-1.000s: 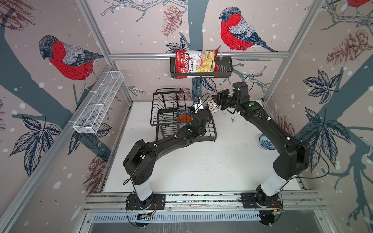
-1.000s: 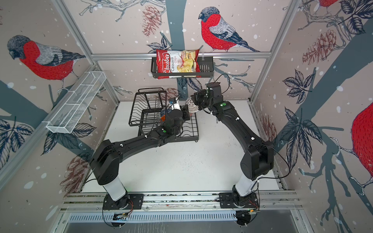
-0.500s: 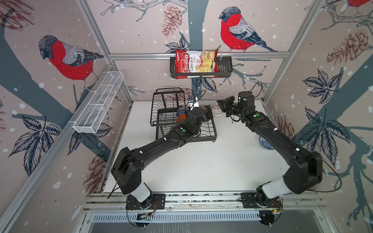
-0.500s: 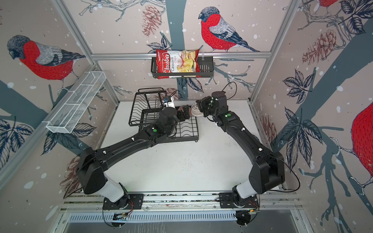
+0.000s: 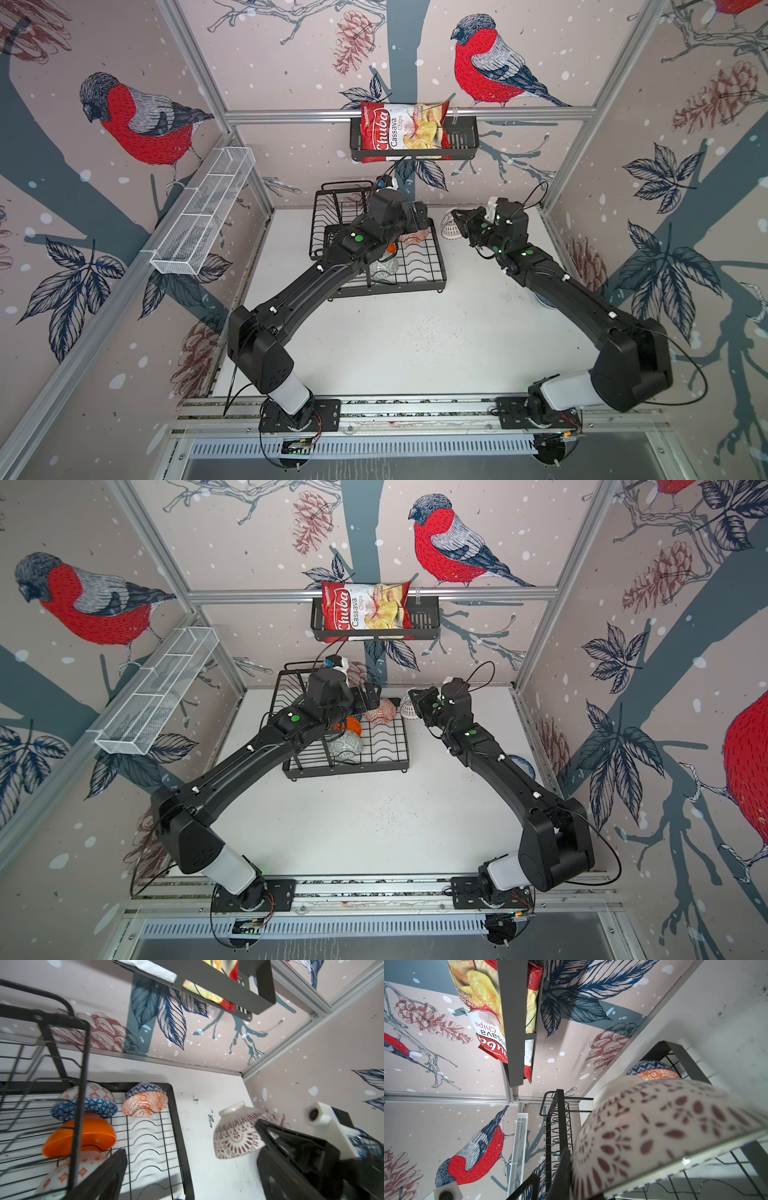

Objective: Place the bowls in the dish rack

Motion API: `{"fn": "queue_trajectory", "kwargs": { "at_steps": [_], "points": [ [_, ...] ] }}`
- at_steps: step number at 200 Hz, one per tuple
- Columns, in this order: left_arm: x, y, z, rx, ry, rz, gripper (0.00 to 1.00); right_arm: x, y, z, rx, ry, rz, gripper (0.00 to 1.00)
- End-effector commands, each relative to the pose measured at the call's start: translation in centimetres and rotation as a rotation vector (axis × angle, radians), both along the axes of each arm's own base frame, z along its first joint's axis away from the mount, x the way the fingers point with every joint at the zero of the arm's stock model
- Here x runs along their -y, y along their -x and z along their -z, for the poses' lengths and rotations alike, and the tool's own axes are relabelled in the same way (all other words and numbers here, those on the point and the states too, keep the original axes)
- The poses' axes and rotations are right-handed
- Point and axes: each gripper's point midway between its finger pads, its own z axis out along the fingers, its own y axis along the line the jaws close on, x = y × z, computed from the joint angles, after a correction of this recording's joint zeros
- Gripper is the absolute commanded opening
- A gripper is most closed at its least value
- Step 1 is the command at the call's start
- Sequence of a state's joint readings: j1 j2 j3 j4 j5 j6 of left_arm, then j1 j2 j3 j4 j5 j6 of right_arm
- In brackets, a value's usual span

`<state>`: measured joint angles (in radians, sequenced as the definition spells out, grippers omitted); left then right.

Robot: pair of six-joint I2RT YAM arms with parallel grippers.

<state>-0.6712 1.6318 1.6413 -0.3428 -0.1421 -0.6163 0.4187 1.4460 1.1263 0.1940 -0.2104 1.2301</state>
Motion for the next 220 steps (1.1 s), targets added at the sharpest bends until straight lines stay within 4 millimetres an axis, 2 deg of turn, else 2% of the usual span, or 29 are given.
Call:
{"fn": "queue_trajectory", "kwargs": {
  "at_steps": [1, 16, 50, 70, 81, 111, 148, 170, 184, 202, 220],
  "points": [
    [-0.2, 0.5, 1.5, -0.09, -0.046, 0.061, 0.98, -0.8, -0.4, -2.9, 0.164, -0.035, -0.06, 0.0],
    [-0.3, 0.2, 1.4, -0.103, -0.058, 0.075, 0.98, -1.3, -0.7, -3.1, 0.207, -0.02, -0.089, 0.0],
    [-1.4, -0.3, 0.1, -0.073, -0.069, 0.094, 0.97, -2.4, -1.8, -1.7, 0.208, -0.01, -0.102, 0.0],
    [-1.3, -0.5, 0.3, -0.049, -0.05, 0.16, 0.97, -4.2, -2.1, -0.6, 0.215, 0.032, -0.109, 0.0],
    [-1.8, -0.7, 0.5, -0.054, -0.048, 0.154, 0.97, -5.3, -2.4, 0.5, 0.184, 0.066, -0.116, 0.0],
    [-3.0, -0.2, -0.4, 0.009, -0.041, 0.158, 0.98, -7.4, -2.6, 2.0, 0.158, 0.086, -0.116, 0.0],
    [-5.1, -1.0, 0.6, -0.033, -0.029, 0.093, 0.97, -8.8, -3.8, 5.9, 0.069, 0.075, -0.153, 0.0],
    [-4.7, -0.8, 0.8, -0.026, -0.015, 0.121, 0.97, -9.9, -4.0, 6.4, 0.083, 0.068, -0.183, 0.0],
    [-4.8, -0.9, 1.5, -0.045, -0.025, 0.119, 0.97, -10.1, -4.4, 7.3, 0.063, 0.078, -0.18, 0.0],
    [-4.5, -0.9, 1.3, -0.032, -0.043, 0.144, 0.97, -10.4, -5.0, 8.5, 0.045, 0.067, -0.168, 0.0],
    [-5.1, -1.1, 1.7, -0.027, -0.073, 0.133, 0.97, -11.0, -5.6, 9.5, 0.043, 0.056, -0.162, 0.0]
  ]
}}
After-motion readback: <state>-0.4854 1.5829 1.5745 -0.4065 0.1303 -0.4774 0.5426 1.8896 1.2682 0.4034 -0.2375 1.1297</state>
